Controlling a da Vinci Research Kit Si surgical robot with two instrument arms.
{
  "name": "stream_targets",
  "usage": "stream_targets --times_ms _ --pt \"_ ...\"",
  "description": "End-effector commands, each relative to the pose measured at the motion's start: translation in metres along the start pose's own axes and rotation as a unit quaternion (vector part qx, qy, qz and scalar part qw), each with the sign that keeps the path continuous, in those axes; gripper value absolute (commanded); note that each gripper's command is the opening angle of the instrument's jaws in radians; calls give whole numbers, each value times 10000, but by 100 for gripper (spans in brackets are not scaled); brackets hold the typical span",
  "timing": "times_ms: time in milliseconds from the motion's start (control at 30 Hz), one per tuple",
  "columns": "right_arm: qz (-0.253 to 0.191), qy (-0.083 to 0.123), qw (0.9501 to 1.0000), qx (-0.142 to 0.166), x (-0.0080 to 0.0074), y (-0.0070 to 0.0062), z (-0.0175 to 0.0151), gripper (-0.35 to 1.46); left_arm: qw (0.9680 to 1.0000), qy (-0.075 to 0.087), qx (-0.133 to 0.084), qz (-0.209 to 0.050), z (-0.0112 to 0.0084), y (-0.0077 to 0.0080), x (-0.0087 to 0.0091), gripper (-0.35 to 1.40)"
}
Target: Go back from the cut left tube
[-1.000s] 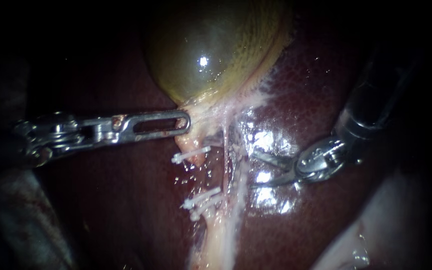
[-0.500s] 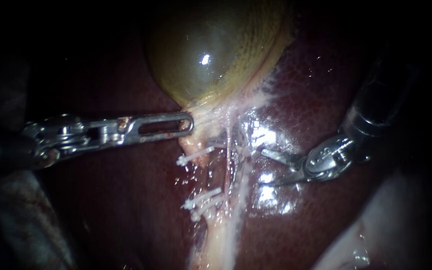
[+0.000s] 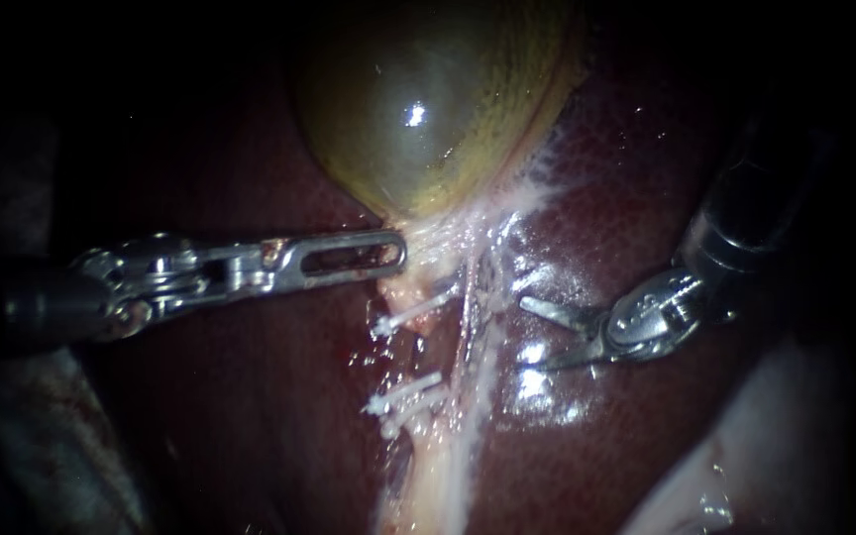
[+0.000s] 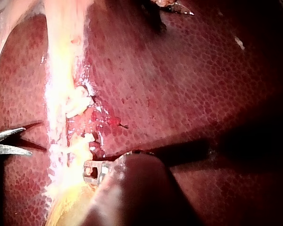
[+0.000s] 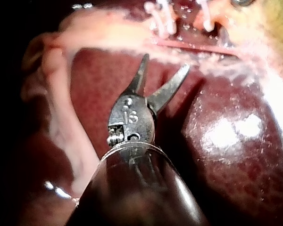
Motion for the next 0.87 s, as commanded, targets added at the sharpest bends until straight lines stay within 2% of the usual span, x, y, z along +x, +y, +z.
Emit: stream_targets --times_ms 33,867 --pt "3 -2 10000 0 0 0 0 138 10000 -8 2 -6 1 1 0 -35" --pt "6 -4 10000 -4 1 -1 1 138 10000 -4 -23 -15 10 7 -2 -35"
